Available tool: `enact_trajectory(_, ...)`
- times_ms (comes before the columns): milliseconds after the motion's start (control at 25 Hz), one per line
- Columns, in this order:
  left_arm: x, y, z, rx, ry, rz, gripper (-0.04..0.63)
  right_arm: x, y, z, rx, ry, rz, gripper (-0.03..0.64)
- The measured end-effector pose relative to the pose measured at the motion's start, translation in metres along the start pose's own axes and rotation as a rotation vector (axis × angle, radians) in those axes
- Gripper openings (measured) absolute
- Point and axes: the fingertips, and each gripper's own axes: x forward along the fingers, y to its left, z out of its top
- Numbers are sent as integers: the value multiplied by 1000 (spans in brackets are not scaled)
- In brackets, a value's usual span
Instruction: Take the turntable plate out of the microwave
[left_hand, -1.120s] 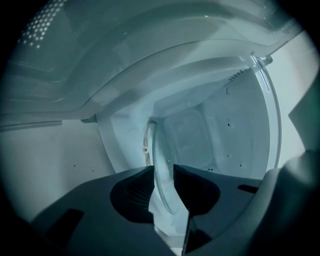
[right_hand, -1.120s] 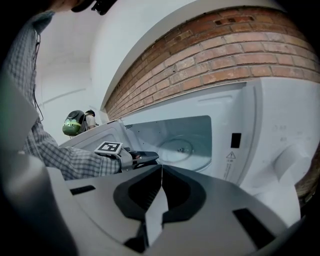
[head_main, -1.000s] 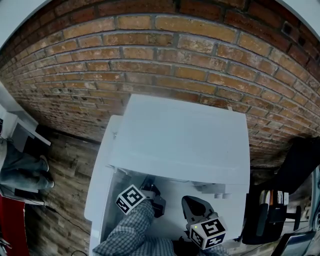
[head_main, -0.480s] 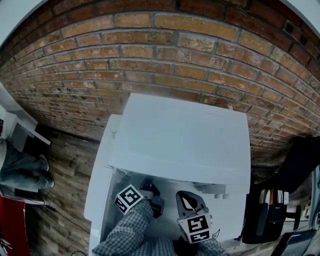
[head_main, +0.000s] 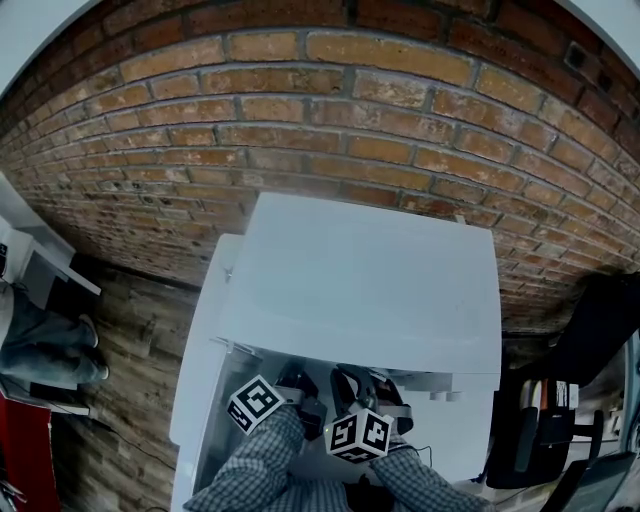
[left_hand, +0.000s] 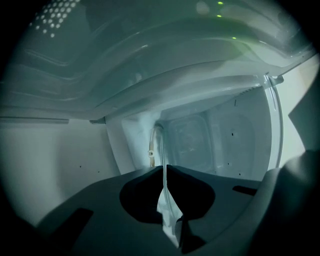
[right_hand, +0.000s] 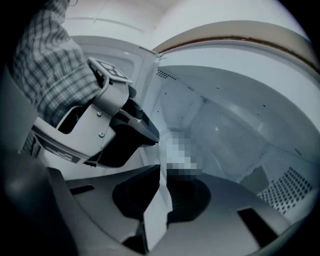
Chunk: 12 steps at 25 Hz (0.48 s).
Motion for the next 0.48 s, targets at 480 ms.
enact_trajectory(480,1,0,3,3,11,-9,29,32,0,-5,-140,76,70,100)
